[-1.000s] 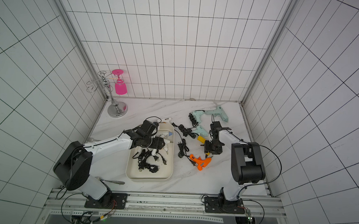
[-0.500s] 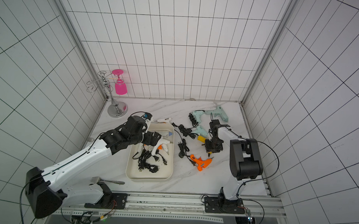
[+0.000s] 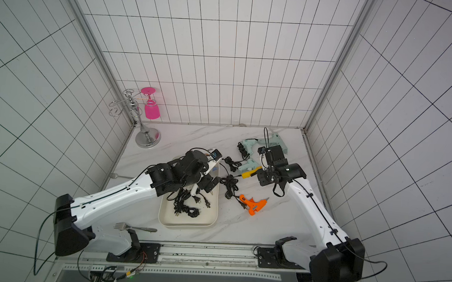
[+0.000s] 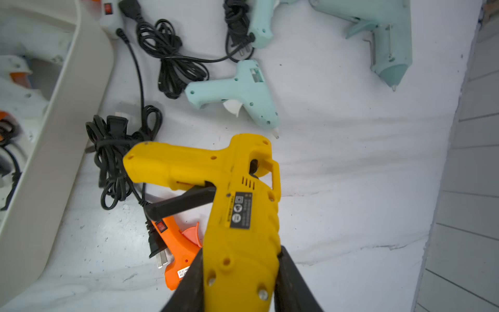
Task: Put the hot melt glue gun into the storage box
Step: Adjust the hot melt adhesive gun in the storage box.
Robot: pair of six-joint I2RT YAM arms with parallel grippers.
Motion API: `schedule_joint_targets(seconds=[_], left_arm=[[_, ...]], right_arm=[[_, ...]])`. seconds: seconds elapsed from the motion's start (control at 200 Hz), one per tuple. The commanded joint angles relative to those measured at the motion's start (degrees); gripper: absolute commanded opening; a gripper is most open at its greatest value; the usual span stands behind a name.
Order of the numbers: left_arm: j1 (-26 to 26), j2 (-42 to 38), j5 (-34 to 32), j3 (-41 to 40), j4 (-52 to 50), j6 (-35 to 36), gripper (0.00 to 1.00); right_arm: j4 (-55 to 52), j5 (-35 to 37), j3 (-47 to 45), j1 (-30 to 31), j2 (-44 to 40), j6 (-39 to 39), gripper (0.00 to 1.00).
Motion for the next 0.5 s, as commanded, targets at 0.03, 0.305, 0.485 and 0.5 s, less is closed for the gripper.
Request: schedule_joint_targets(seconds=[0.03, 0.305, 0.485, 0.5], left_arm=[[-1.0, 1.2, -4.0, 2.7, 0.3, 7.3, 0.99], [-2.2, 4.8, 1.4, 1.5, -0.3, 5.2, 0.97], [-2.2, 5.8, 9.0, 0.0, -0.3, 1.9, 0.97], [-2.0, 5.8, 10.0, -0.2, 0.1, 1.8, 0.97]], right_arm=[[-2.4, -1.9, 1.7, 3.1, -1.9, -3.9, 0.15], [1.0, -3.8, -4.1, 3.6, -0.6, -3.0, 0.06], [3.8, -7.0, -5.5, 3.6, -1.5, -1.4, 0.03], [4.1, -7.0, -5.4, 3.6, -1.9, -1.6, 0.03]])
